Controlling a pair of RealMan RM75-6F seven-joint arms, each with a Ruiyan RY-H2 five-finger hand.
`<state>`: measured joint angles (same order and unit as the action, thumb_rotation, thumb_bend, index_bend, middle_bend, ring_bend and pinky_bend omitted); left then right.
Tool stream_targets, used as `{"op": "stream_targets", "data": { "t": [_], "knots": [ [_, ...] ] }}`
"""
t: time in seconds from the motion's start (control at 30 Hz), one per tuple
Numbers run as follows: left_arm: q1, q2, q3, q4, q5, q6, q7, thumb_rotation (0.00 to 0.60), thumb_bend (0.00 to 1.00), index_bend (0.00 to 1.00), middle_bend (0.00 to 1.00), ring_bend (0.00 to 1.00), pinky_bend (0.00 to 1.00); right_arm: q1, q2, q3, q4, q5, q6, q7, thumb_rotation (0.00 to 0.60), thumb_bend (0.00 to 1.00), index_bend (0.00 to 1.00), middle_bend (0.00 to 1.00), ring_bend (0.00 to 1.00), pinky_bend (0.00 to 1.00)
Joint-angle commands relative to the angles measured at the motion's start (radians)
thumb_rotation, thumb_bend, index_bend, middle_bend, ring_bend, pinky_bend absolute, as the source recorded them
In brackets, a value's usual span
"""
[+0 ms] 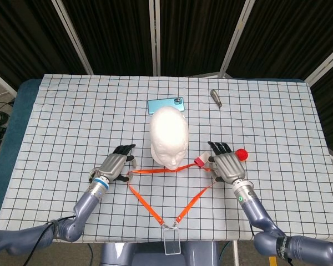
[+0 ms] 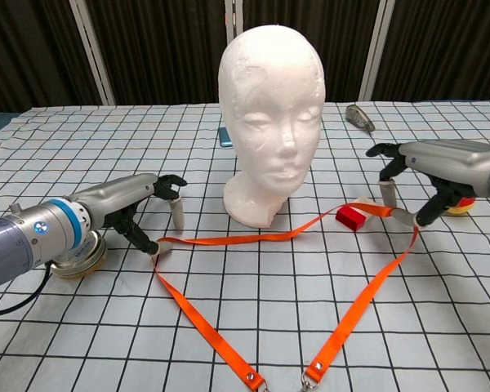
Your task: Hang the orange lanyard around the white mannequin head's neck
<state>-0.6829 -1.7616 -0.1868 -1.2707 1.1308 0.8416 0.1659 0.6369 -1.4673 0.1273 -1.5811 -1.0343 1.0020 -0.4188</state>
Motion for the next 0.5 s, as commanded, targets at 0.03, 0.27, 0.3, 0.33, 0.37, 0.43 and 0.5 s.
{"op": "stream_targets", "data": {
  "t": [0.03, 0.27, 0.3, 0.33, 0.37, 0.43, 0.5],
  "knots": [
    [-0.002, -0.002, 0.004, 0.004, -0.002, -0.003, -0.001, 0.6, 0.34, 0.47, 0.0, 0.0, 0.0, 0.0, 0.0, 0.0, 0.0, 0.001, -0.001, 0.001, 0.6, 0.44, 0.73, 0.03, 0.0, 0.0],
    [-0.007, -0.003, 0.005, 0.006, -0.011, -0.007, -0.009, 0.6, 0.39, 0.48, 0.0, 0.0, 0.0, 0.002, 0.0, 0.0, 0.003, 0.002, -0.001, 0.001, 0.6, 0.44, 0.73, 0.03, 0.0, 0.0],
    [-0.008, -0.002, 0.005, 0.006, -0.012, -0.008, -0.009, 0.6, 0.39, 0.48, 0.0, 0.0, 0.0, 0.002, 0.0, 0.0, 0.003, 0.002, -0.001, 0.001, 0.6, 0.44, 0.73, 0.03, 0.0, 0.0],
    [-0.009, -0.002, 0.006, 0.007, -0.013, -0.009, -0.007, 0.6, 0.39, 0.48, 0.0, 0.0, 0.0, 0.002, 0.0, 0.0, 0.003, 0.002, -0.002, 0.001, 0.6, 0.44, 0.73, 0.03, 0.0, 0.0],
    [-0.01, -0.002, 0.007, 0.008, -0.017, -0.011, -0.005, 0.6, 0.39, 0.48, 0.0, 0.0, 0.0, 0.002, 0.0, 0.001, 0.004, 0.002, -0.002, 0.003, 0.6, 0.44, 0.73, 0.03, 0.0, 0.0],
    [-0.011, -0.003, 0.008, 0.007, -0.022, -0.013, -0.003, 0.6, 0.39, 0.48, 0.0, 0.0, 0.0, 0.002, 0.0, 0.001, 0.005, 0.002, -0.002, 0.004, 0.6, 0.44, 0.73, 0.03, 0.0, 0.0],
    [-0.013, -0.004, 0.009, 0.007, -0.027, -0.014, 0.003, 0.6, 0.41, 0.48, 0.0, 0.0, 0.0, 0.002, 0.0, 0.0, 0.006, 0.002, -0.004, 0.006, 0.6, 0.44, 0.74, 0.03, 0.0, 0.0]
  ]
}}
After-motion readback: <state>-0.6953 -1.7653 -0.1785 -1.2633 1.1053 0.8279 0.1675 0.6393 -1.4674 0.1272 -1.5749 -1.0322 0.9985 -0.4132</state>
